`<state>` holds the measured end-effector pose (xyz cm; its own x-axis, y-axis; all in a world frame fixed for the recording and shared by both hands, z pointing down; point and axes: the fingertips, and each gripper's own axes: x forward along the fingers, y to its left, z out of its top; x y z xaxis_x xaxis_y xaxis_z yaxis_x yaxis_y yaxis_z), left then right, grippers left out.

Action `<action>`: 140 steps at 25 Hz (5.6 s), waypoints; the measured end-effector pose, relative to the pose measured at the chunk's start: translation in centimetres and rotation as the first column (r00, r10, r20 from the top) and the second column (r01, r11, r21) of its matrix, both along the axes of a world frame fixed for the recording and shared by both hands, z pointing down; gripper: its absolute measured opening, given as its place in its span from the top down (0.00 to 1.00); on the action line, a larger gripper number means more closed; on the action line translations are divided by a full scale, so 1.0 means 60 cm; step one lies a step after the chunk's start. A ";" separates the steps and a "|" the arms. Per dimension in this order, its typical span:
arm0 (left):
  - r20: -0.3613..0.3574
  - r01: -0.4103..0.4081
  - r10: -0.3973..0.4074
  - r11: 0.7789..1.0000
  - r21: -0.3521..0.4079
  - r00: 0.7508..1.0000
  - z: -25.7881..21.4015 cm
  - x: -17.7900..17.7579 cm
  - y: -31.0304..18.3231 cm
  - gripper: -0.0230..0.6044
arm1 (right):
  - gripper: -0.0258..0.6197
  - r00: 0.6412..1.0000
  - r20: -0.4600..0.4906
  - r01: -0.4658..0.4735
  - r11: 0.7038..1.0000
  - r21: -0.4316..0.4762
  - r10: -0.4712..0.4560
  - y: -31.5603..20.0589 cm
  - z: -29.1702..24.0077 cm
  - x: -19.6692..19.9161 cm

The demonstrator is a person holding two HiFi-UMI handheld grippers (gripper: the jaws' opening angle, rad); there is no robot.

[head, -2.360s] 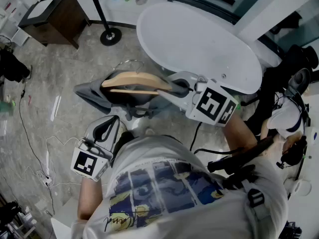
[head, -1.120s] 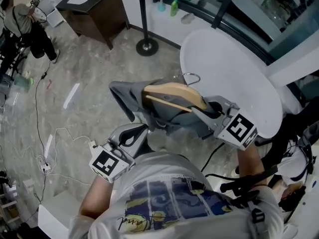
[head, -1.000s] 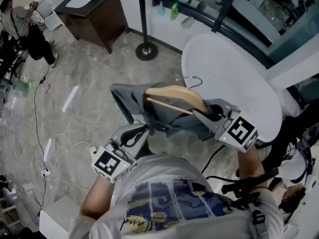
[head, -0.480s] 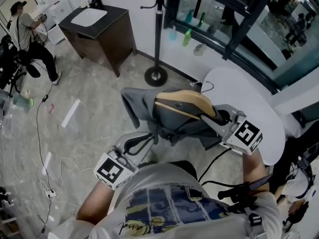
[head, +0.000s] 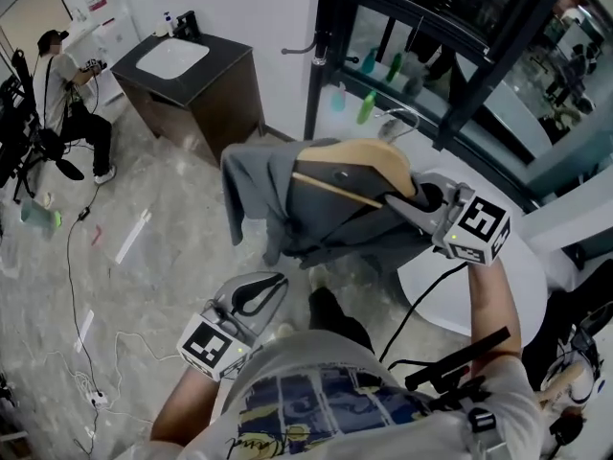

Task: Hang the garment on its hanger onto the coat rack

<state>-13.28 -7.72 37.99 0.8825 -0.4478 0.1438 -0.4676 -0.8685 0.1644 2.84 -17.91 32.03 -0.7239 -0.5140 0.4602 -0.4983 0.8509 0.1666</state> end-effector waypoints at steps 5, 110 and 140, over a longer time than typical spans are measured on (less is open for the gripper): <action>0.001 0.037 -0.037 0.999 0.019 0.999 -0.012 0.021 -0.092 0.91 | 0.95 0.997 -0.026 0.069 0.997 0.028 -0.068 -0.118 -0.048 0.012; 0.035 0.088 -0.089 0.996 0.011 0.995 -0.034 0.078 -0.242 0.91 | 0.71 0.978 -0.046 -0.185 0.946 0.267 0.204 -0.574 -0.117 0.206; 0.038 -0.043 0.044 0.999 -0.008 0.998 0.004 -0.043 0.069 0.96 | 0.96 0.931 0.109 -0.355 0.934 0.037 0.349 0.107 0.111 -0.057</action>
